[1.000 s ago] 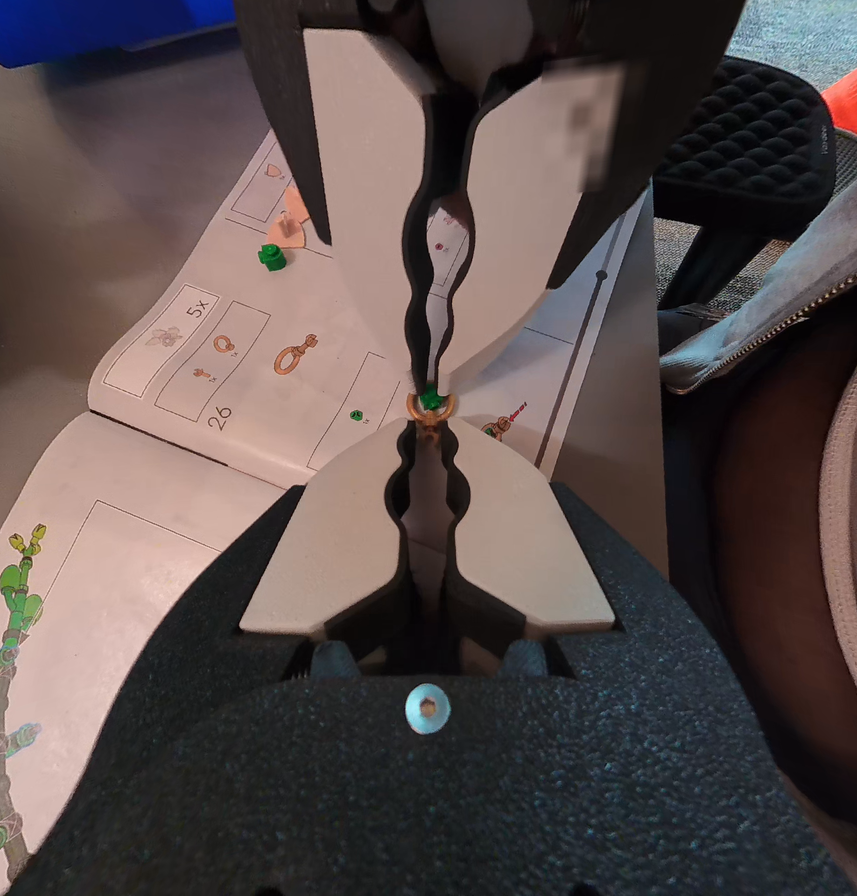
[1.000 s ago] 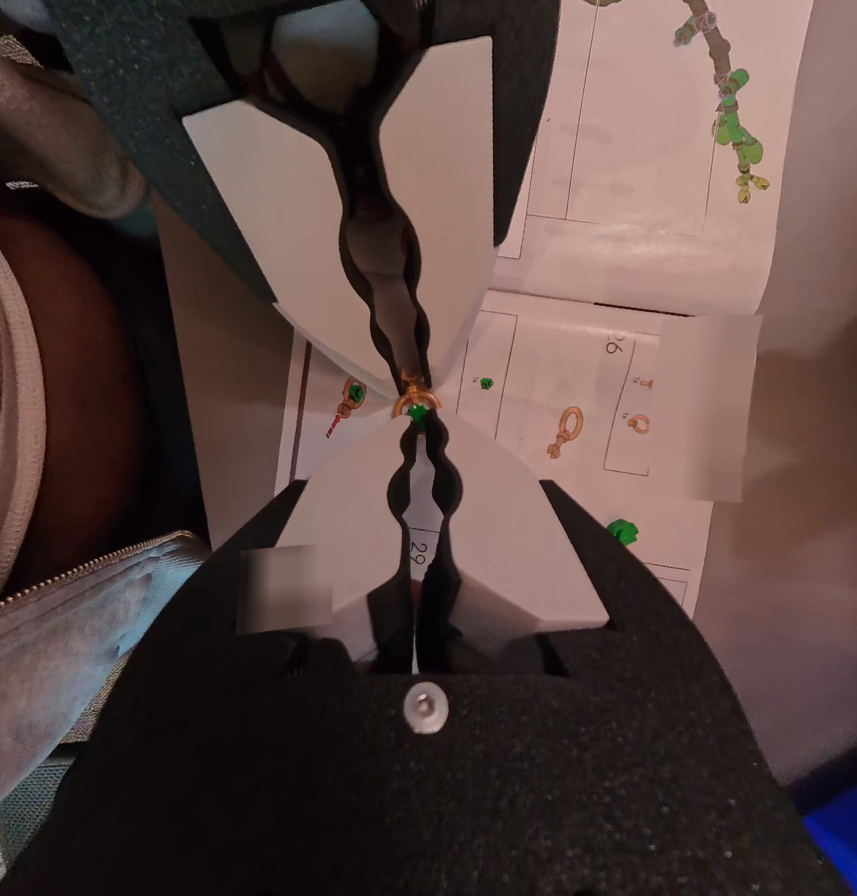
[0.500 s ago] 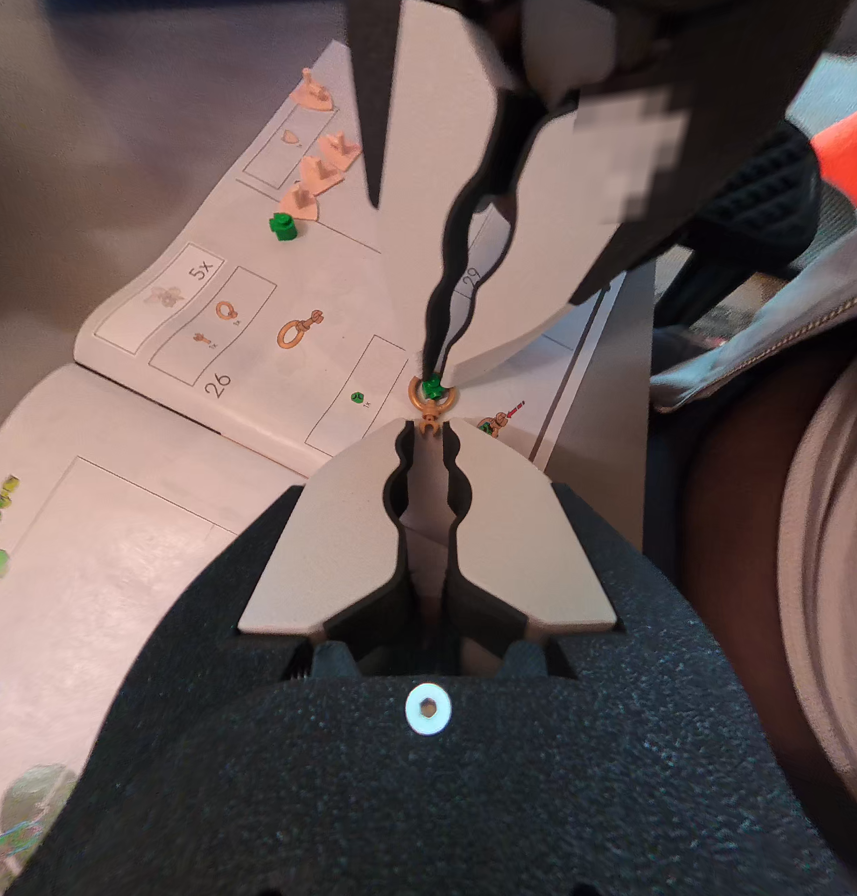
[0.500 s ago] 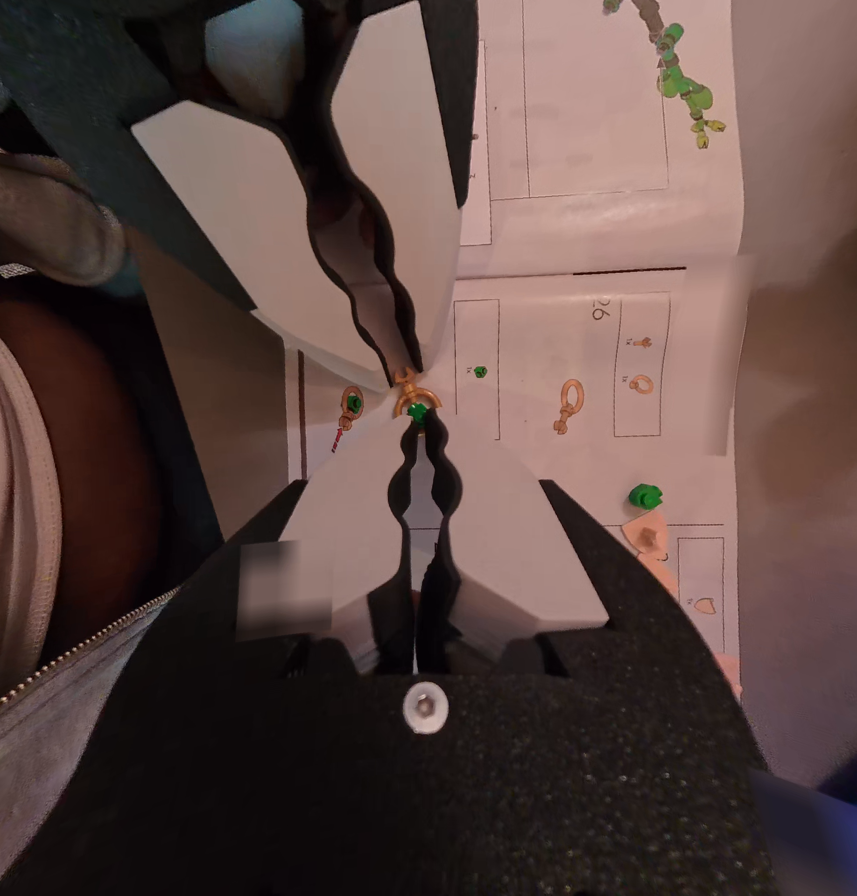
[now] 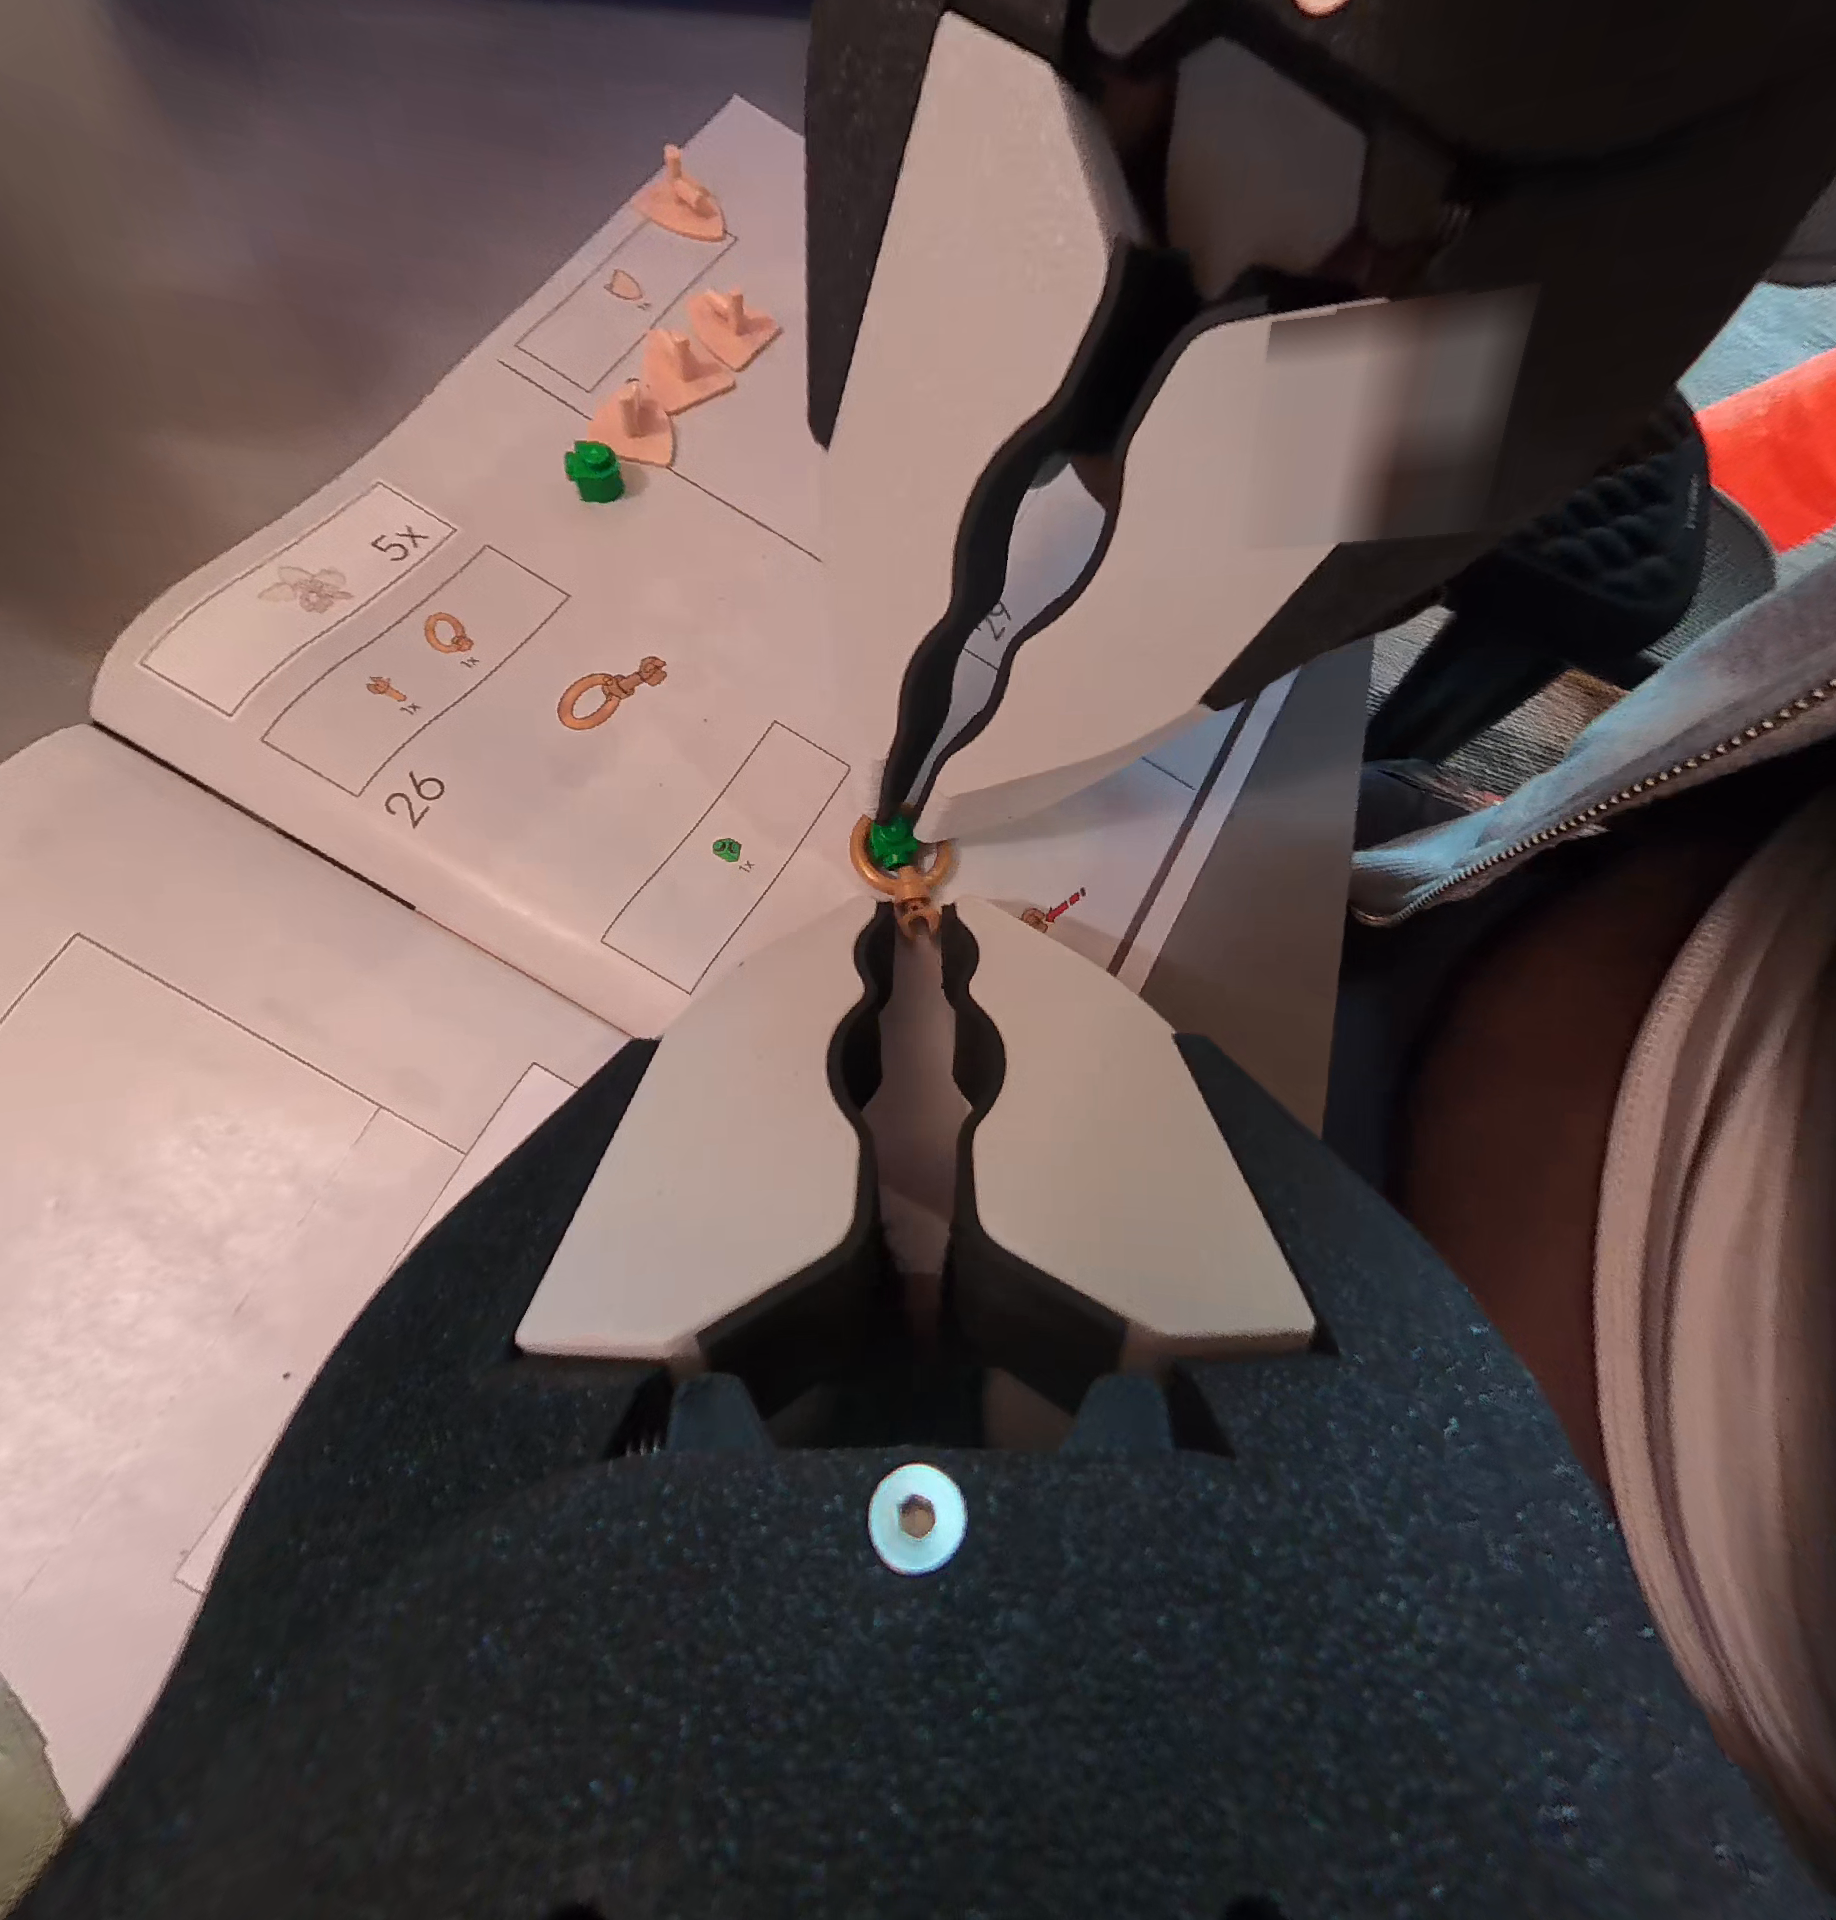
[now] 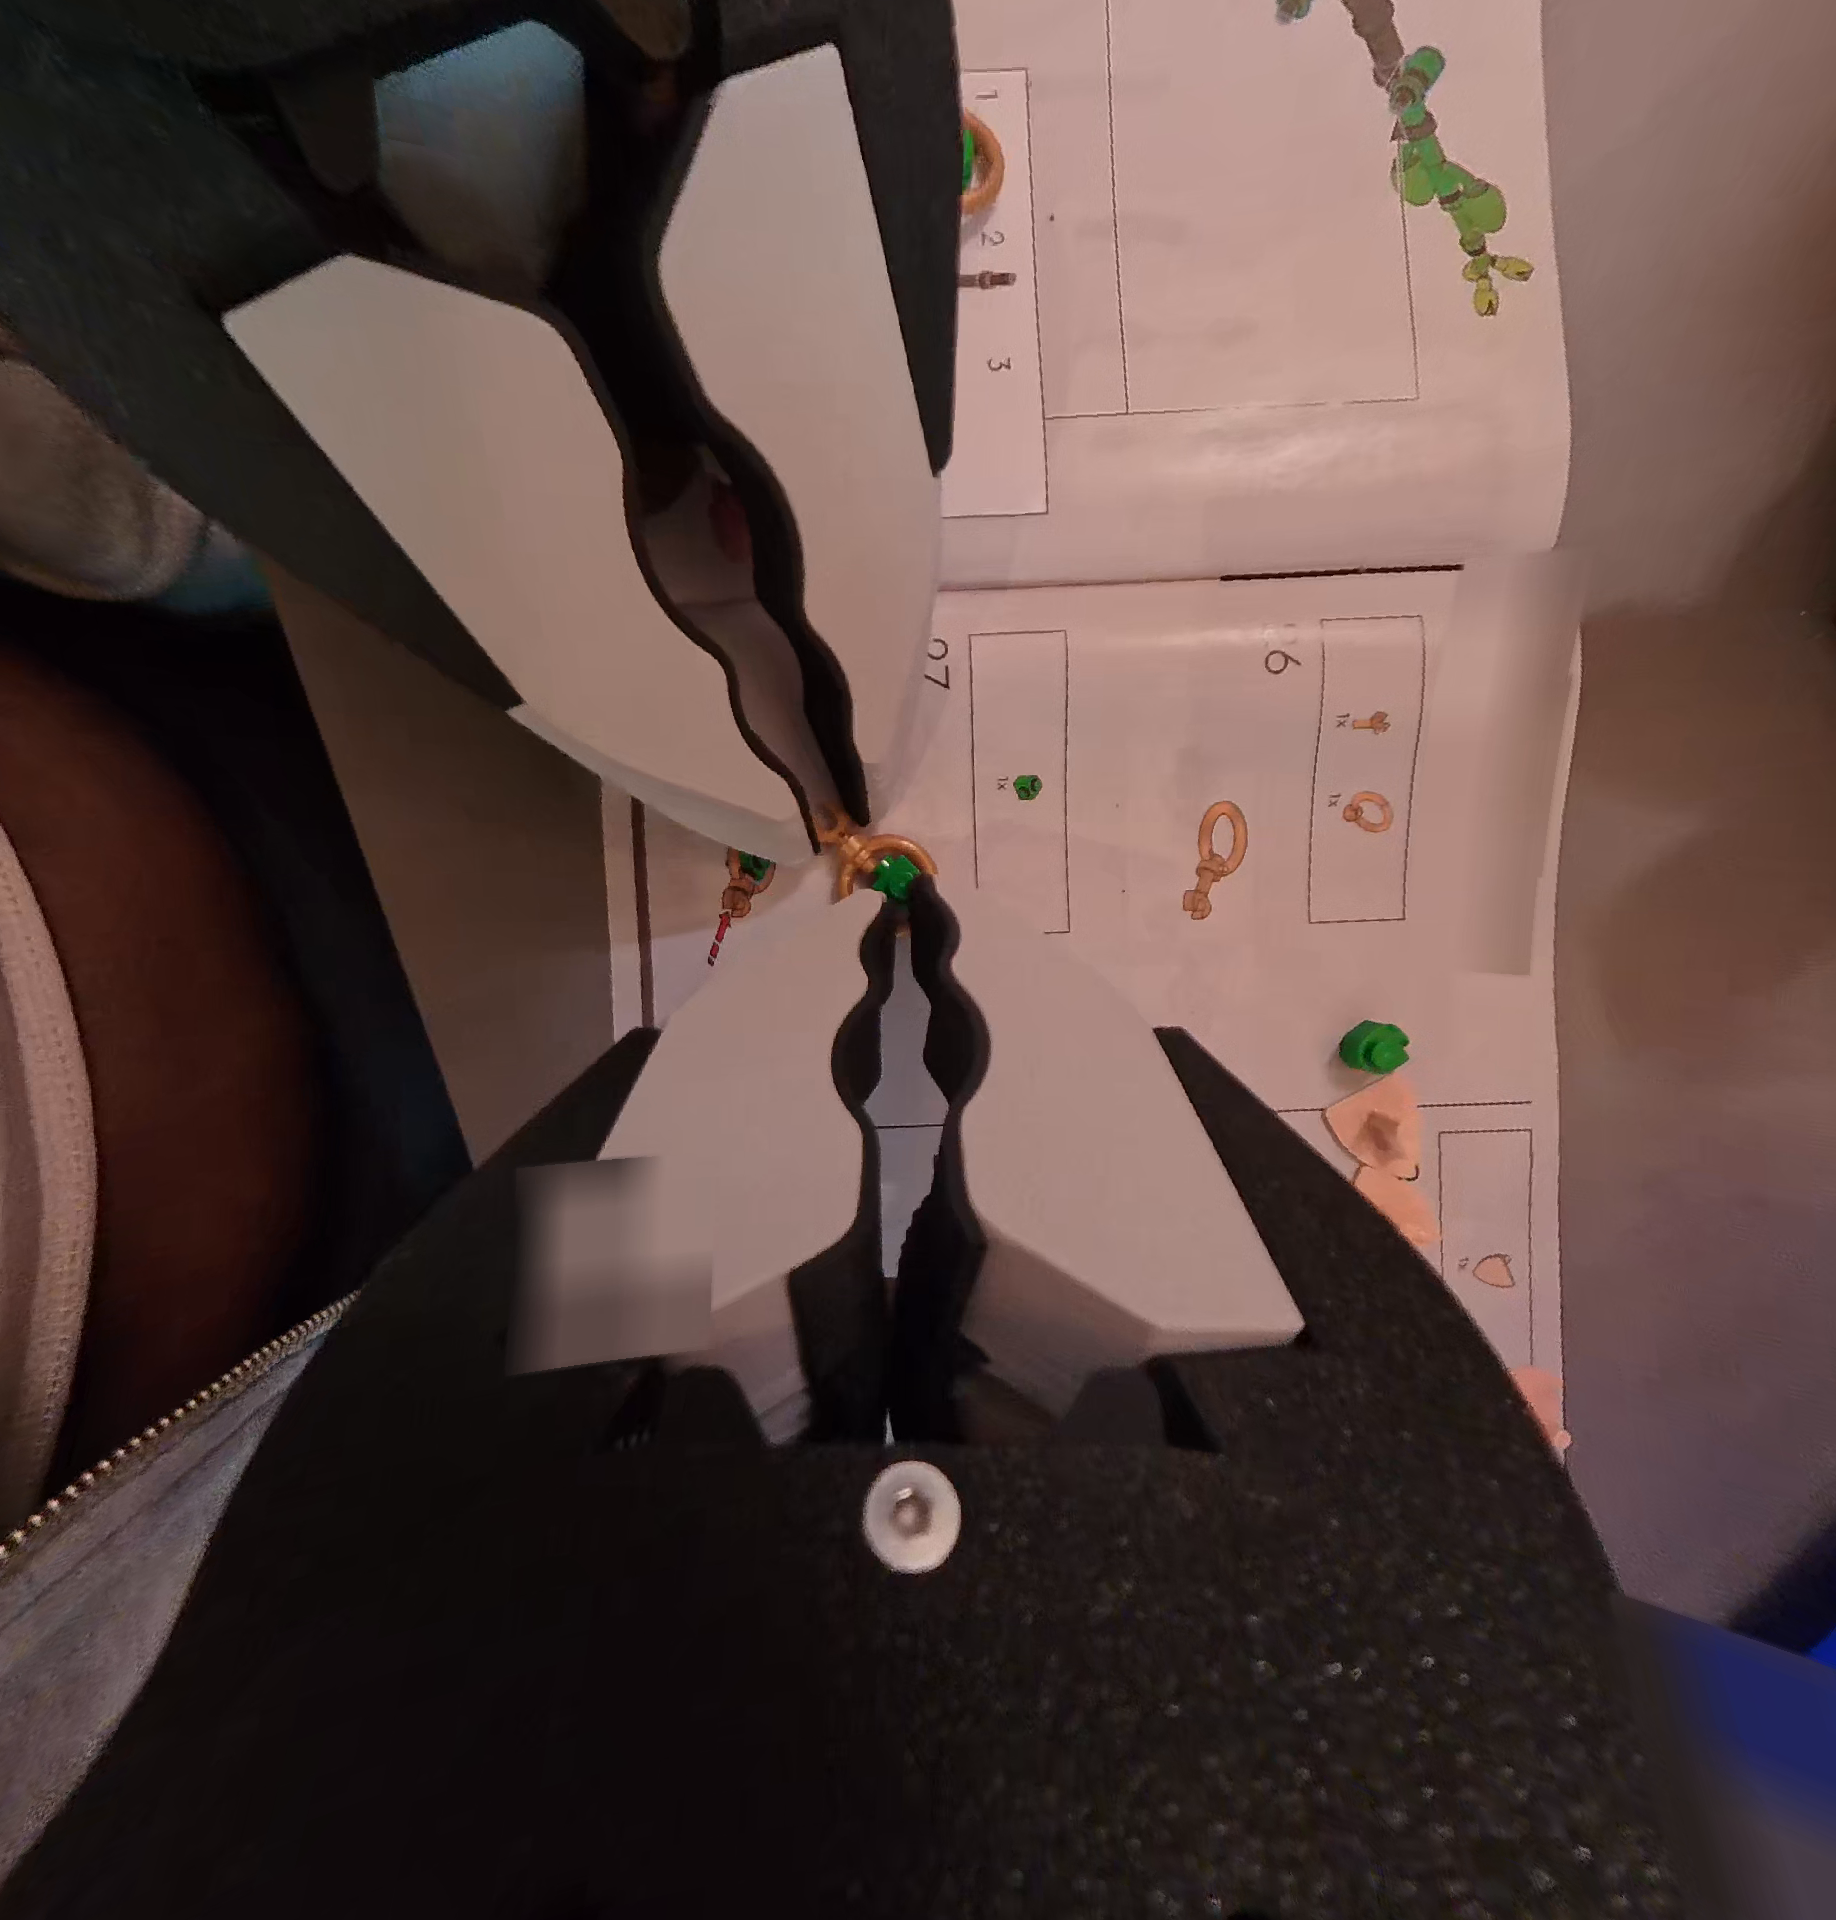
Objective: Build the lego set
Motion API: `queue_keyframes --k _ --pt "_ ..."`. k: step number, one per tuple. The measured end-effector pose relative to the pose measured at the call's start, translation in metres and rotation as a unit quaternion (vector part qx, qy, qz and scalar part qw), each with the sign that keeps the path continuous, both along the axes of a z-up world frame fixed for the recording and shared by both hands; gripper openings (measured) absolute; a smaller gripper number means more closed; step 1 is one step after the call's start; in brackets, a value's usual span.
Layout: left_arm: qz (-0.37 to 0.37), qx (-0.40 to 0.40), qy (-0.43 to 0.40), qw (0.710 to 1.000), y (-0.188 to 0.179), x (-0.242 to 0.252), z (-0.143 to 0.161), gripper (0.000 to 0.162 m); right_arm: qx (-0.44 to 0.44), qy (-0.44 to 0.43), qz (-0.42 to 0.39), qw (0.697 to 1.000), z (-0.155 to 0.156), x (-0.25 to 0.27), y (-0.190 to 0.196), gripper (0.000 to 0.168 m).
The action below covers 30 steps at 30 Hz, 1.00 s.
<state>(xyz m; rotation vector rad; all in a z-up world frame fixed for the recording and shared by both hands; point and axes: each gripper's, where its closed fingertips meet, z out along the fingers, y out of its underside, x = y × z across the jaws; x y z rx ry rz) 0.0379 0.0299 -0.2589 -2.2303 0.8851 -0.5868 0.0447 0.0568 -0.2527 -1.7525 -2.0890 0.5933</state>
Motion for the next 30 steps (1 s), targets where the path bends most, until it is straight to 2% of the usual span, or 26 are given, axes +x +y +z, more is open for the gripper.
queue_keyframes --k 10,30 --pt "0.037 0.031 0.017 0.999 0.0035 -0.0013 0.0004 0.007 -0.005 -0.027 0.057 0.998 0.0001 0.0 -0.0001 0.003" --pt "0.048 0.051 0.03 0.997 0.0063 -0.0019 -0.0009 0.007 -0.059 -0.013 0.043 0.997 -0.0005 0.0001 -0.0004 0.004"
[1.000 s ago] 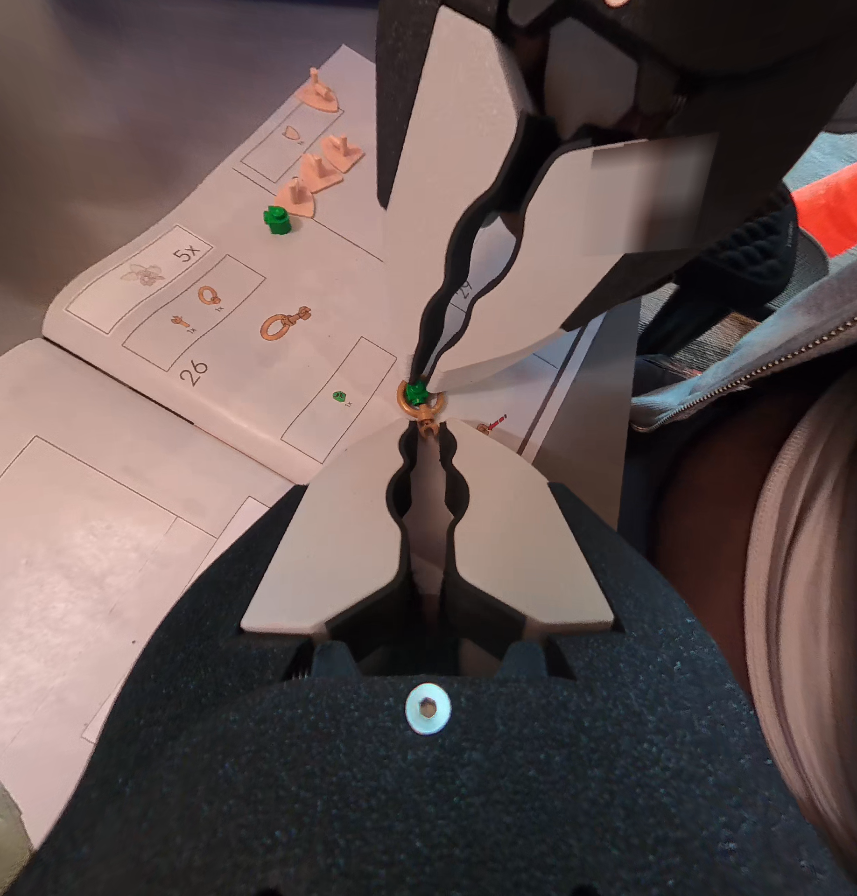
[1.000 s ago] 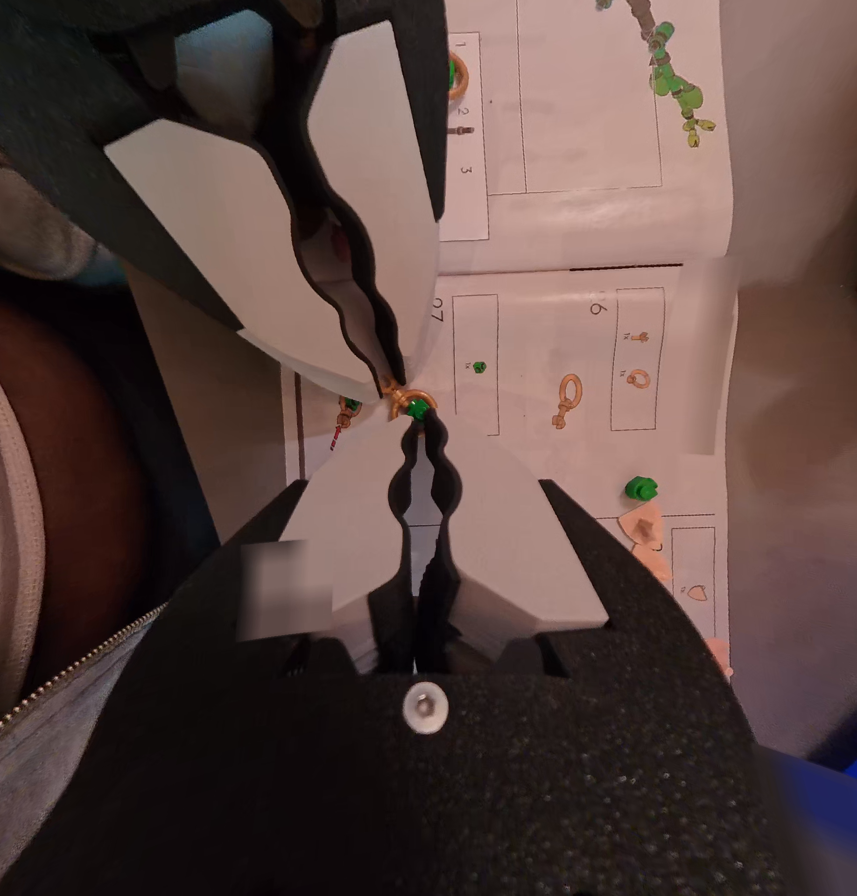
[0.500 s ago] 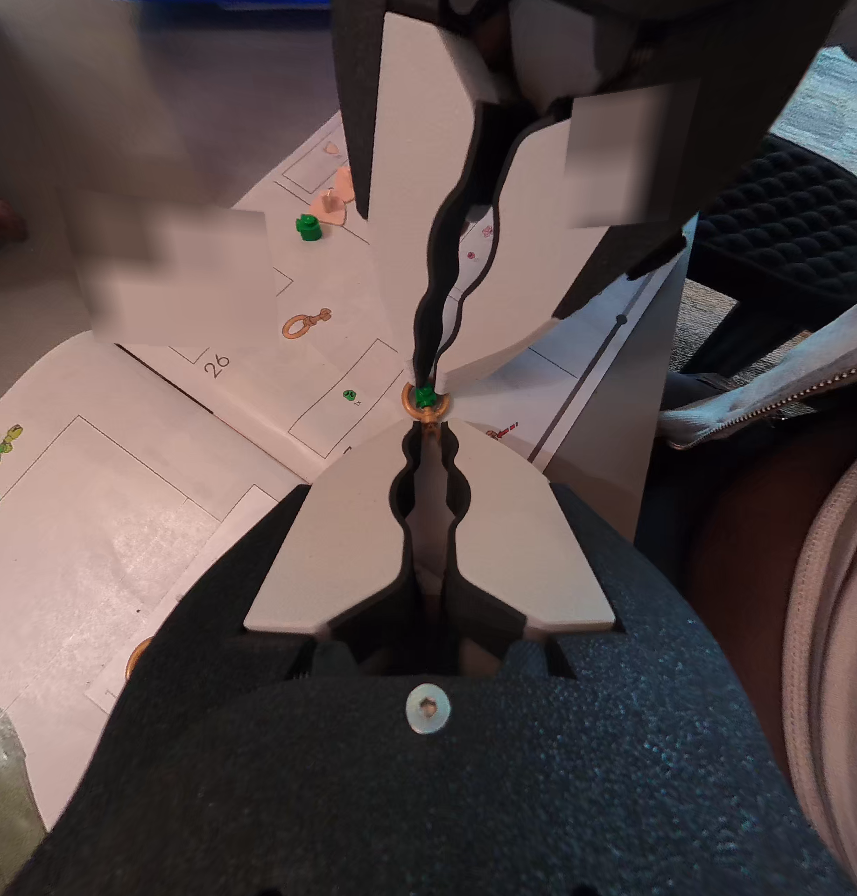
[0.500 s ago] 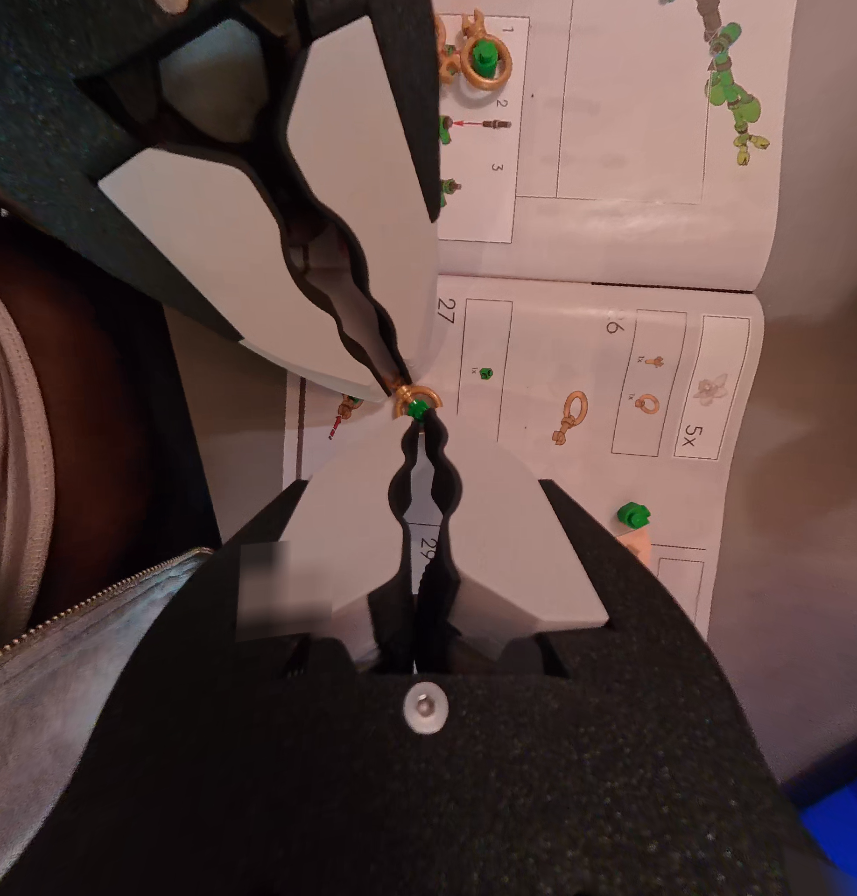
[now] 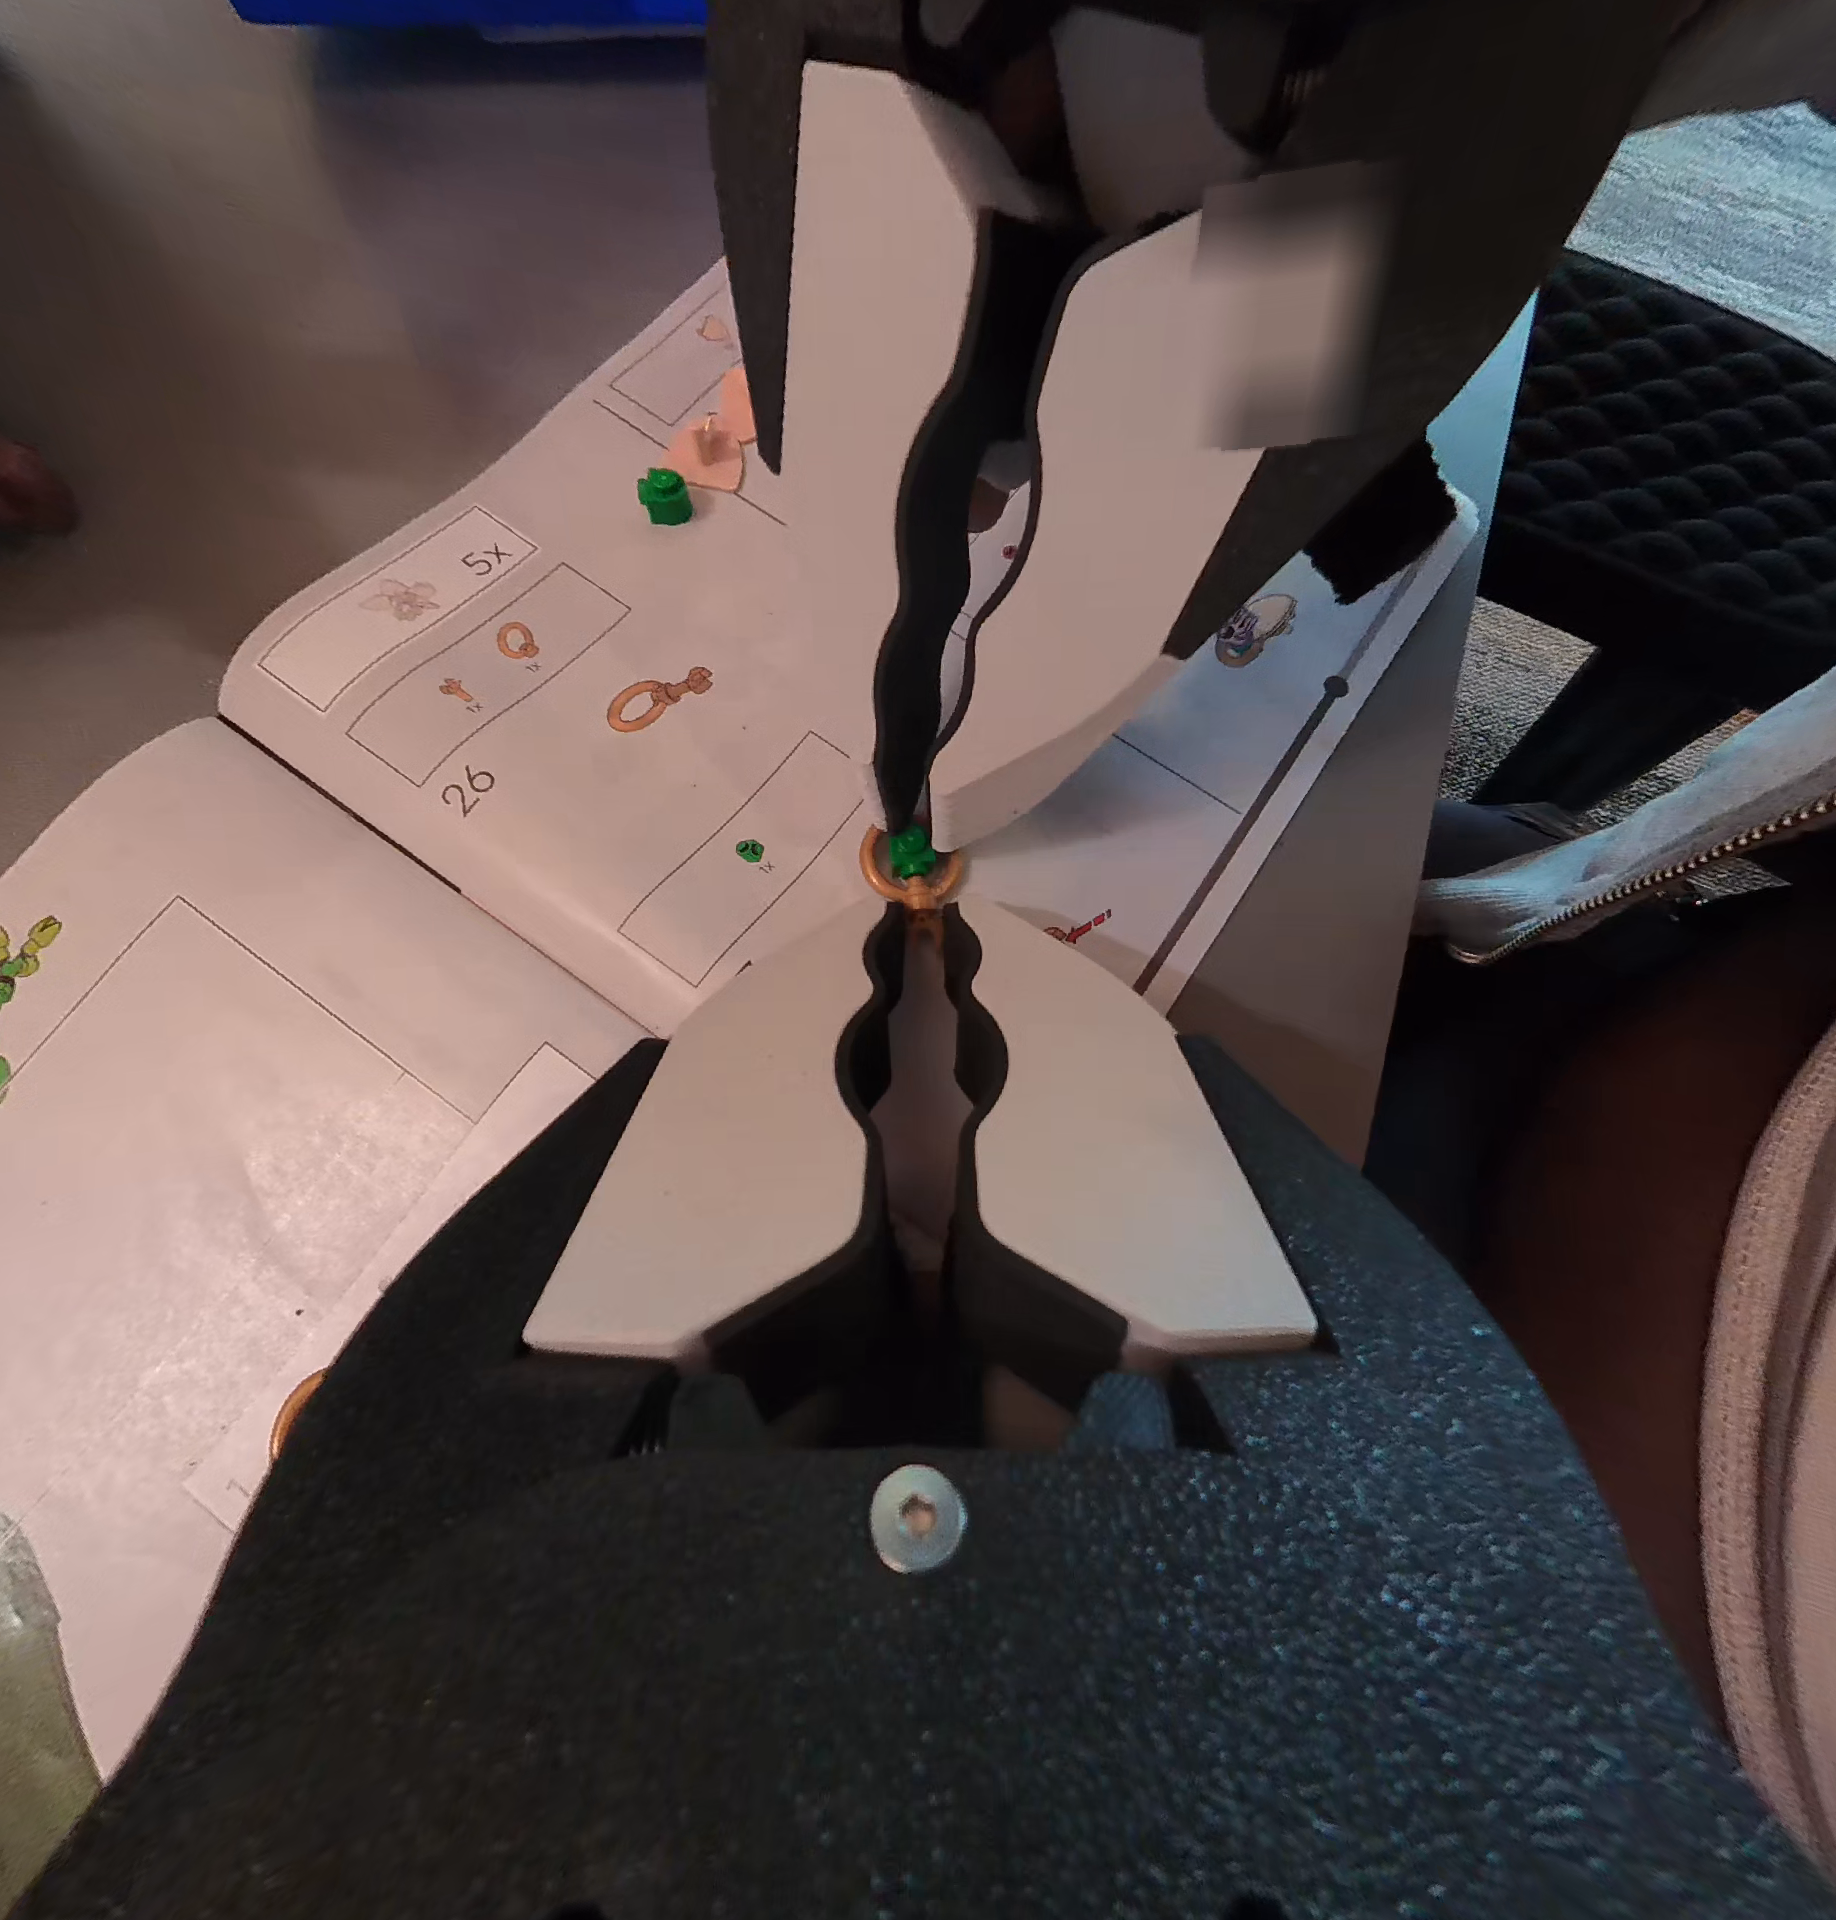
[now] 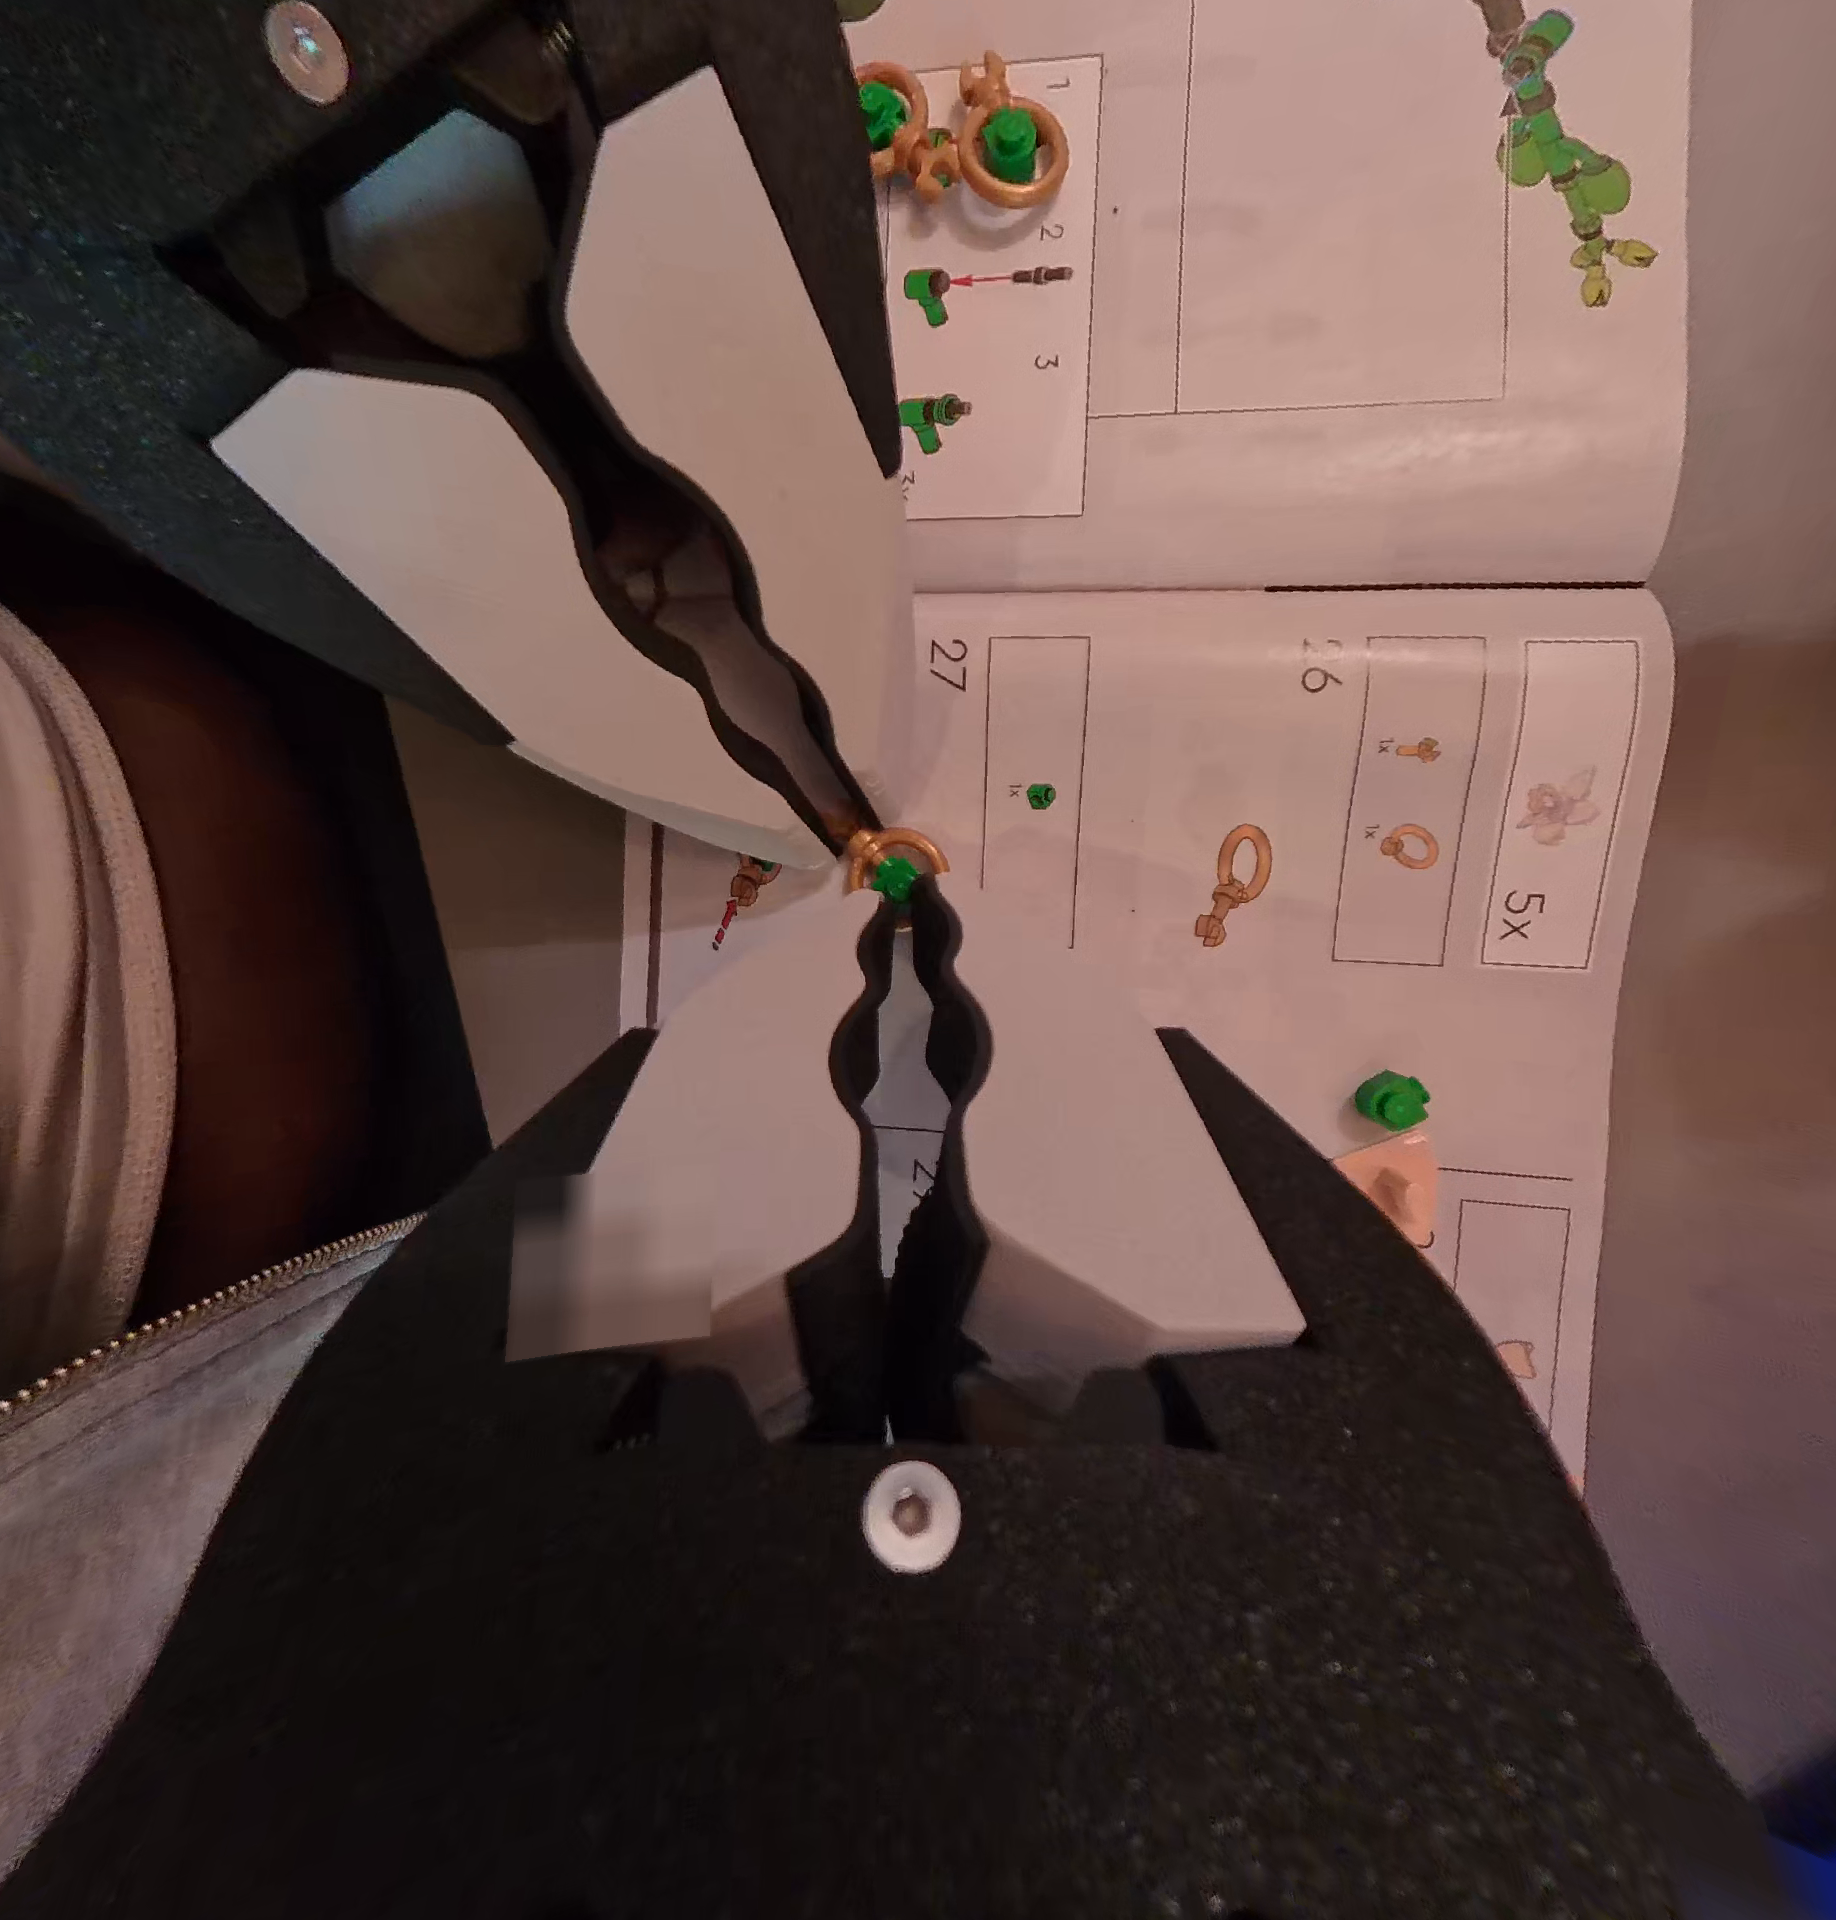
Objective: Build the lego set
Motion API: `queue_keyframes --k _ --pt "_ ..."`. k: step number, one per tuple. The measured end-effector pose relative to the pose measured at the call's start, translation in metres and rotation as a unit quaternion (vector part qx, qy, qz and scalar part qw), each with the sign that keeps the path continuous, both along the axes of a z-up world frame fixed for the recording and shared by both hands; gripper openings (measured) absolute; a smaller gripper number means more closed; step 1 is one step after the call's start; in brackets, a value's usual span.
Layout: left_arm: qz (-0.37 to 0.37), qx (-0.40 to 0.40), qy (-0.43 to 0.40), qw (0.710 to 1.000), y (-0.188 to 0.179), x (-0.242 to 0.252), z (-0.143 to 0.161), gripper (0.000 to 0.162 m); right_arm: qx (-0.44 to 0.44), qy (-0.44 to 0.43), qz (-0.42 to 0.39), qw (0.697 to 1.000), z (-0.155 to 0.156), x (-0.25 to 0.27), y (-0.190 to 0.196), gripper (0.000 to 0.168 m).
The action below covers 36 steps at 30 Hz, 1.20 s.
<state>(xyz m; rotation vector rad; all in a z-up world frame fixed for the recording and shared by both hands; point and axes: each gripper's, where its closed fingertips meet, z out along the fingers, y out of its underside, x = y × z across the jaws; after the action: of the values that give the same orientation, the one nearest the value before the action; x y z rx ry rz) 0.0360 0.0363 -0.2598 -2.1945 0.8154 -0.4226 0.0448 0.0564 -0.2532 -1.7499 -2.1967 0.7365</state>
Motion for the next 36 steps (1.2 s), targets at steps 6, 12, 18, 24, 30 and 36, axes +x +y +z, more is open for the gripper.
queue_keyframes --k 6,12,18,24,30,36 --pt "0.0 0.003 -0.001 1.0 0.0001 0.0002 0.0005 0.006 0.008 -0.015 0.001 1.0 0.0001 0.0003 0.0002 0.004" --pt "-0.003 0.001 -0.01 1.0 -0.0003 0.001 0.0017 0.006 0.009 -0.006 -0.003 1.0 0.0 0.0002 0.0001 0.004" --pt "-0.011 0.009 -0.006 1.0 0.0011 0.0013 0.0022 0.006 -0.013 0.007 0.004 1.0 0.0 0.0001 -0.0005 0.004" --pt "-0.016 0.011 -0.005 1.0 0.0016 0.0015 0.002 0.006 -0.033 0.013 0.008 0.999 -0.0003 -0.0001 -0.0007 0.004" --pt "-0.019 0.013 0.0 1.0 0.0022 0.0016 0.0018 0.005 -0.038 0.011 0.016 0.999 0.0004 0.0004 -0.0012 0.005" --pt "-0.018 0.017 0.005 1.0 0.0028 0.0013 0.0016 0.005 -0.037 0.01 0.011 0.999 0.0006 -0.0002 -0.0014 0.005"
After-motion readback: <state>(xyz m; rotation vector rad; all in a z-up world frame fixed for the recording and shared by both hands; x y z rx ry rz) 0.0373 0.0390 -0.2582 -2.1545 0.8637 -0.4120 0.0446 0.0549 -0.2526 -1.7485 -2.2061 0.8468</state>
